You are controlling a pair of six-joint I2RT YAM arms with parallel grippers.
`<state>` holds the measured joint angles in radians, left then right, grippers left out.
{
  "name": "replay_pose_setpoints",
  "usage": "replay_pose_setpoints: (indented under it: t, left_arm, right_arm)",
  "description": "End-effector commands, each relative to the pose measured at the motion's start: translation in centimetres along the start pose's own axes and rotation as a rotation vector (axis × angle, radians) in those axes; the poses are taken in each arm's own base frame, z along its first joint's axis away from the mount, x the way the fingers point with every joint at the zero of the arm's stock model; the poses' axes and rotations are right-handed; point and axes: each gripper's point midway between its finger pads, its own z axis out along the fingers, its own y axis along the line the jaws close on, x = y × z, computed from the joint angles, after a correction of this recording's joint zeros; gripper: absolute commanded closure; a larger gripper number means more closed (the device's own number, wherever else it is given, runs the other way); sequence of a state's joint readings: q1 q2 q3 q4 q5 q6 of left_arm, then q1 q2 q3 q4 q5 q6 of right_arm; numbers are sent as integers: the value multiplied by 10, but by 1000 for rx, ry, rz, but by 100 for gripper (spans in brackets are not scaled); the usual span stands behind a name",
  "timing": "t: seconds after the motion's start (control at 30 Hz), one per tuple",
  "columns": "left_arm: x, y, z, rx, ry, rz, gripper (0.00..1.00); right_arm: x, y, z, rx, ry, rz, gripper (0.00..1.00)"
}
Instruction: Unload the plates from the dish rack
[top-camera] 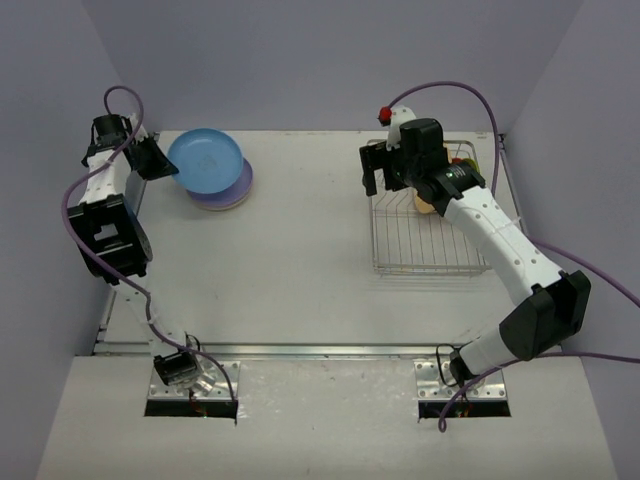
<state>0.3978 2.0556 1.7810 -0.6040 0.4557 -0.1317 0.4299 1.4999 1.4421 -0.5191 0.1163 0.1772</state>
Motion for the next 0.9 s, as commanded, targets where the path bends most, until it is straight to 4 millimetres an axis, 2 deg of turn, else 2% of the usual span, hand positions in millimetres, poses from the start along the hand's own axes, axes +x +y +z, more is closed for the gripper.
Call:
replay_pose_setpoints:
  t: [0.0, 0.27, 0.37, 0.47, 0.53, 0.57, 0.6, 0.63, 0.67, 0.73, 0.83, 0.87]
  left_arm:
    - [-19, -13, 7, 29, -28, -19, 100]
    - [-1, 6, 35, 9, 30, -47, 98]
    - [6, 12, 38, -6, 44, -46, 79]
    - [3, 10, 33, -11, 32, -28, 52]
    - [-8, 2, 16, -16, -13, 10, 41]
    - [-15, -2, 8, -20, -42, 28, 39]
    - [-21, -7, 0, -26, -72, 50, 38]
    - [-36, -19, -20, -30, -132, 90, 37]
    - [-41, -24, -29, -74, -166, 144, 37]
    - [-57, -41, -54, -148, -274, 249, 37]
    - [-56, -83, -102, -249, -424, 418, 33]
    - [-54, -90, -110, -267, -449, 463, 33]
  right_arm:
    - [-7, -17, -9, 44, -32, 11, 1]
    - [-1, -24, -6, 53, -11, 22, 1]
    - [-1, -30, -4, 81, -9, 24, 1]
    - [-3, -38, -3, 121, -10, 21, 1]
    - [-4, -55, -2, 201, -4, 10, 2]
    - [-6, -61, -3, 232, -8, 3, 3]
    - [-5, -67, -3, 263, -5, 0, 3]
    - [-4, -81, -3, 335, 4, -7, 5]
    - [-2, -91, 0, 382, 15, -16, 7]
    - [0, -110, 1, 483, 28, -29, 15]
    - [4, -135, 4, 618, 47, -61, 23]
    - [3, -142, 5, 648, 42, -59, 25]
